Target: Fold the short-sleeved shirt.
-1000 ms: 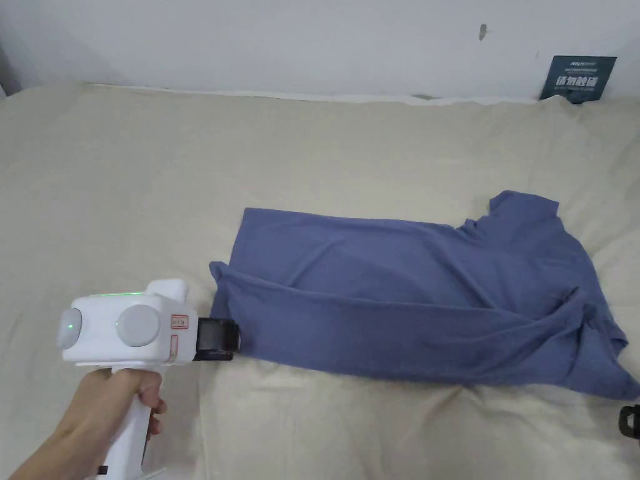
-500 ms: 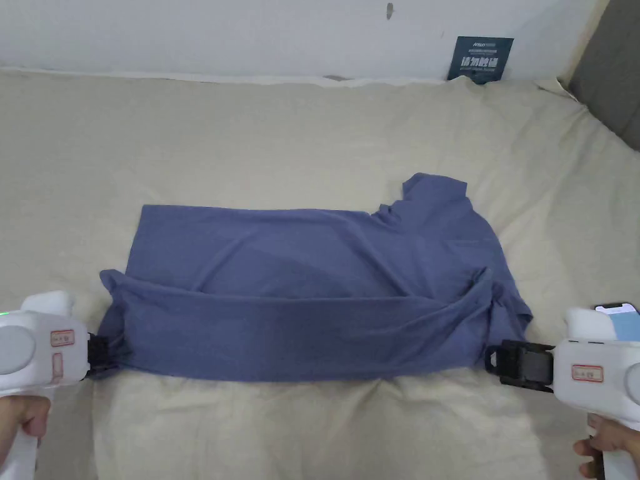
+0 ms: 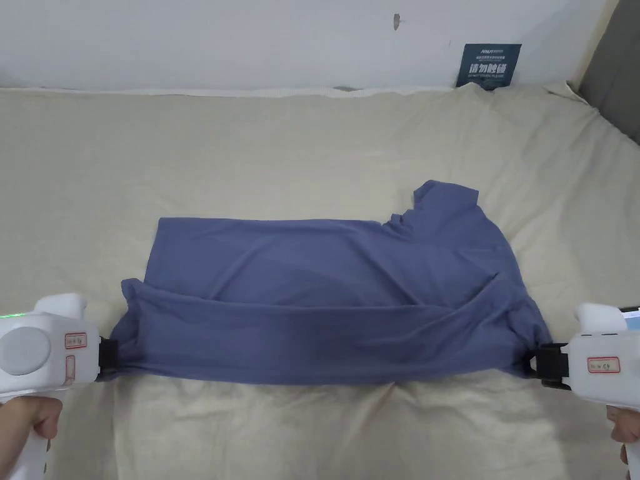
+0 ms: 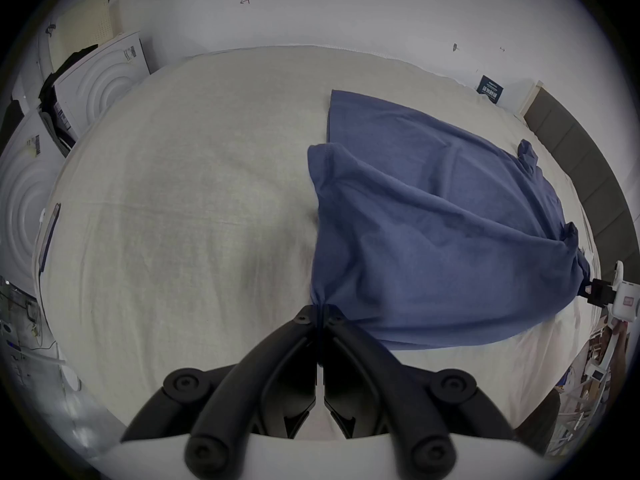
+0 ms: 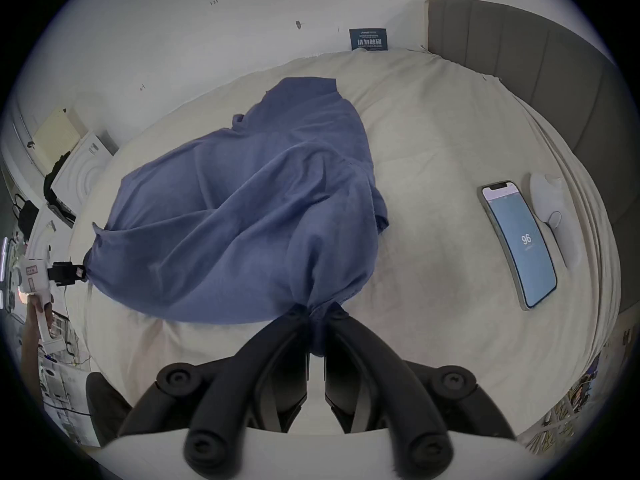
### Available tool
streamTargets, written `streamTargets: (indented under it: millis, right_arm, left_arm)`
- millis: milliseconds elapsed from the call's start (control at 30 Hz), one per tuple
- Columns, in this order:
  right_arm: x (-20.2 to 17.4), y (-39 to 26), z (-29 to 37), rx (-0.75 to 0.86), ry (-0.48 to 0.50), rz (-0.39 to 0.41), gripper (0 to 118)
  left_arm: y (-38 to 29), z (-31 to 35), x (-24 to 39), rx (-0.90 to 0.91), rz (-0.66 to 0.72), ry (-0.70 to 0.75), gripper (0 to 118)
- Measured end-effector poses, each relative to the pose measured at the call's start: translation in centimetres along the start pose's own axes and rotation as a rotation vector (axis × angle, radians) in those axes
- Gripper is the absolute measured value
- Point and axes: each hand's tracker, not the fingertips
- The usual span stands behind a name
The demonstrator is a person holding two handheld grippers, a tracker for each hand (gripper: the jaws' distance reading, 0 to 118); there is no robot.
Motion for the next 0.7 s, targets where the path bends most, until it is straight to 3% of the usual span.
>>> streamTargets:
  millis: [267,700]
  right_arm:
    - [-0.3,-3.2,4.2,0.022,0.008,0.002,10]
    - [1.0,-12.3,8.0,-0.032,0.038,-0.029,10]
  left_arm:
    - [-2.1,2.3,-1.2,0.013,-0.001,0.012,0]
    - [-13.1,6.6,-2.6,-0.031,0.022,0.021,0]
